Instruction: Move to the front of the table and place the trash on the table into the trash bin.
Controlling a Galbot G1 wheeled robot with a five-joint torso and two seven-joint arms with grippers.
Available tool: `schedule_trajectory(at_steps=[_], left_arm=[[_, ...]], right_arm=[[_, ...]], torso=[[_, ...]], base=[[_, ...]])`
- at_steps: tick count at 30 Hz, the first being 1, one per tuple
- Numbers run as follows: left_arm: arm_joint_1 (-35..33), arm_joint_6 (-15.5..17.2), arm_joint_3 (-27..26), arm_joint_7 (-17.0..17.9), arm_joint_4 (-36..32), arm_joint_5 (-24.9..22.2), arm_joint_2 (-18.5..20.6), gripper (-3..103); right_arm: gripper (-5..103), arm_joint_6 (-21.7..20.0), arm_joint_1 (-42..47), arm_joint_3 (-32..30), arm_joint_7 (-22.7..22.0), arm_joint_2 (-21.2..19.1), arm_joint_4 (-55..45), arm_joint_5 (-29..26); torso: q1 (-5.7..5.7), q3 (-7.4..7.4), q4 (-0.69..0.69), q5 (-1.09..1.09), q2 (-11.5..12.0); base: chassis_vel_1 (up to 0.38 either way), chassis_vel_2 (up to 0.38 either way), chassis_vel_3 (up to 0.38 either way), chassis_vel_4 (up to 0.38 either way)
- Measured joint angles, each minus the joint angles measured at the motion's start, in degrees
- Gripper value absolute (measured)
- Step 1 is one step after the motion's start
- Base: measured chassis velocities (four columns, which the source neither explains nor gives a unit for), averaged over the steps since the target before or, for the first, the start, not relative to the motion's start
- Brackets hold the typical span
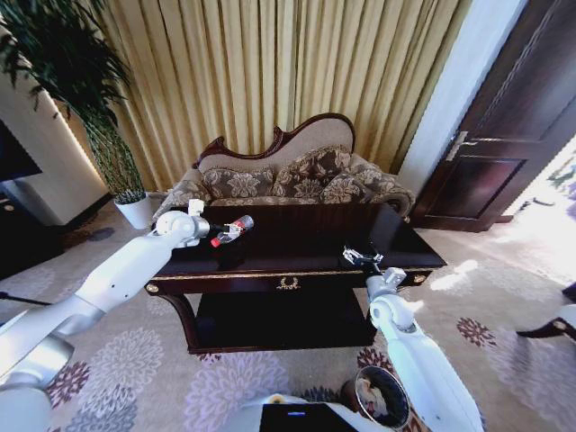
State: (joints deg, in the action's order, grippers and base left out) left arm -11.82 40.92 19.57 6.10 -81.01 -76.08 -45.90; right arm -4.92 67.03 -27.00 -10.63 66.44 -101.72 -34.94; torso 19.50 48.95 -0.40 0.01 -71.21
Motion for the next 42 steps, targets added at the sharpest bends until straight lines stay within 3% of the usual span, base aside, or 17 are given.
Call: schedule_trajectory(at_steps=[19,20,23,26,37,38,40,42], left_arm=[[-0.87,0.00,-0.44,-0.24,-0.17,-0.21,0.34,101],[-1.00,0.00,-0.50,-0.25,-0.22,-0.26,0.41,95],[-1.02,0.00,-0.59,-0.25,-0.23,-0.32,0.40,93],[-1.02,0.00,-0.59,-0.26,-0.23,-0.40,0.27,85],[-1.17,0.00,-0.62,-0.39,-0.10,-0.47,0.01,82],[-1.22,0.00,-0.64,-0.45,-0.10,-0.48,0.00,77],[-1.28,0.00,-0.66,-0.47,-0.10,-0.48,0.01,77],[-1.35,0.00,-0.69,-0.48,-0.10,-0.51,-0.01,68]], right_arm=[[100,0.13,-0.19,-0.02,0.18,0.02,0.33,0.19],[100,0.19,-0.30,-0.16,0.22,-0.02,0.42,0.20],[100,0.25,-0.36,-0.20,0.26,-0.07,0.50,0.19],[100,0.27,-0.43,-0.21,0.32,-0.06,0.62,0.19],[100,0.49,-0.38,-0.47,0.42,-0.10,0.87,0.19],[100,0.51,-0.35,-0.48,0.42,-0.09,0.88,0.19],[100,0.52,-0.35,-0.48,0.42,-0.10,0.88,0.19],[100,0.55,-0.37,-0.49,0.42,-0.09,0.97,0.19]], torso=[[0.00,0.00,0.00,0.00,0.00],[0.00,0.00,0.00,-0.01,0.00],[0.00,0.00,0.00,0.00,0.00],[0.00,0.00,0.00,0.00,0.00],[0.00,0.00,0.00,0.00,0.00],[0.00,0.00,0.00,0.00,0.00],[0.00,0.00,0.00,0.00,0.00],[0.00,0.00,0.00,0.00,0.00]], base=[[0.000,0.000,0.000,0.000],[0.000,0.000,0.000,0.000],[0.000,0.000,0.000,0.000],[0.000,0.000,0.000,0.000],[0.000,0.000,0.000,0.000],[0.000,0.000,0.000,0.000],[0.000,0.000,0.000,0.000],[0.000,0.000,0.000,0.000]])
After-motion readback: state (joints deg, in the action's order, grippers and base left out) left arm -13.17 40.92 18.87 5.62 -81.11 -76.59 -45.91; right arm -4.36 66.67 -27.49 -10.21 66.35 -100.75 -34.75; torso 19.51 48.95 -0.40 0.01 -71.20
